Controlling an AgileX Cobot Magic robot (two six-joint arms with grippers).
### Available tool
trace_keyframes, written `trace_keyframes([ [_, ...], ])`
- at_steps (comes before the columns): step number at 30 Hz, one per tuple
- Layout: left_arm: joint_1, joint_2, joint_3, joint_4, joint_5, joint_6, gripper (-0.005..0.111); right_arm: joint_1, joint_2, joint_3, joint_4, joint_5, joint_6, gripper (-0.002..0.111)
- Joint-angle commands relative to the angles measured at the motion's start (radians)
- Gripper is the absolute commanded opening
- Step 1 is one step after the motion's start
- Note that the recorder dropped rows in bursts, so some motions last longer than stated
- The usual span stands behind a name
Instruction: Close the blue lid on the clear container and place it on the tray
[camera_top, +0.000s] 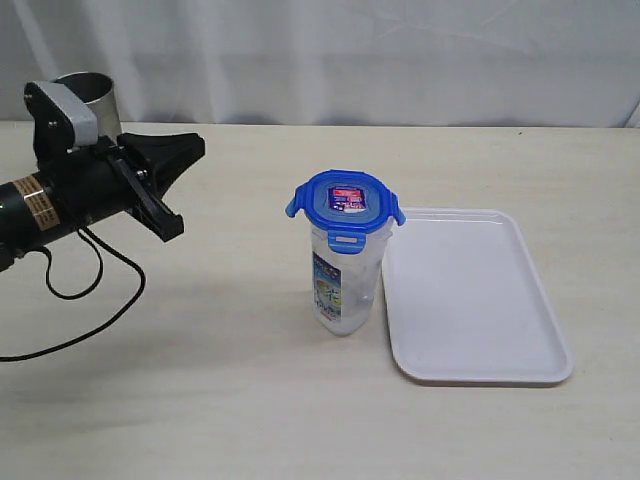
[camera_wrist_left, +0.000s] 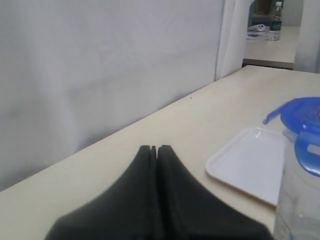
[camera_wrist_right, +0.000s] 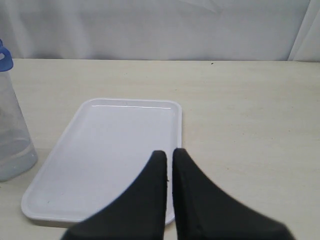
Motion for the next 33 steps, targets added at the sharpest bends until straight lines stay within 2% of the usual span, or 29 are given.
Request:
trace_keyframes([
  [1,0.002,0.065,-0.060,0.096,-0.032,-0.040,0.000,-0.006,-0.006,0.002,0.002,0.000,-0.007,0.005],
  [13,-0.004,0.096,-0.144,0.248,-0.034,-0.132,0.000,-0.006,-0.006,0.002,-0.017,-0.032,-0.012,0.005],
  [17,-0.035,0.099,-0.144,0.256,-0.032,-0.132,0.000,-0.006,-0.006,0.002,0.009,-0.262,-0.010,0.005],
  [22,-0.090,0.099,-0.144,0.274,-0.012,-0.121,0.000,-0.006,-0.006,0.002,0.230,-0.585,0.023,0.005],
  [24,-0.095,0.099,-0.144,0.277,-0.007,-0.112,0.000,-0.006,-0.006,0.002,0.321,-0.634,0.080,0.005],
  [26,-0.097,0.099,-0.144,0.277,-0.007,-0.112,0.000,-0.006,-0.006,0.002,0.290,-0.648,0.138,0.005],
  [29,-0.101,0.099,-0.144,0.282,0.000,-0.112,0.000,-0.006,0.010,0.002,0.124,-0.677,0.266,0.005],
  [33,-0.116,0.099,-0.144,0.280,0.007,-0.106,0.000,-0.006,0.169,-0.066,-0.063,-0.679,0.420,0.005],
])
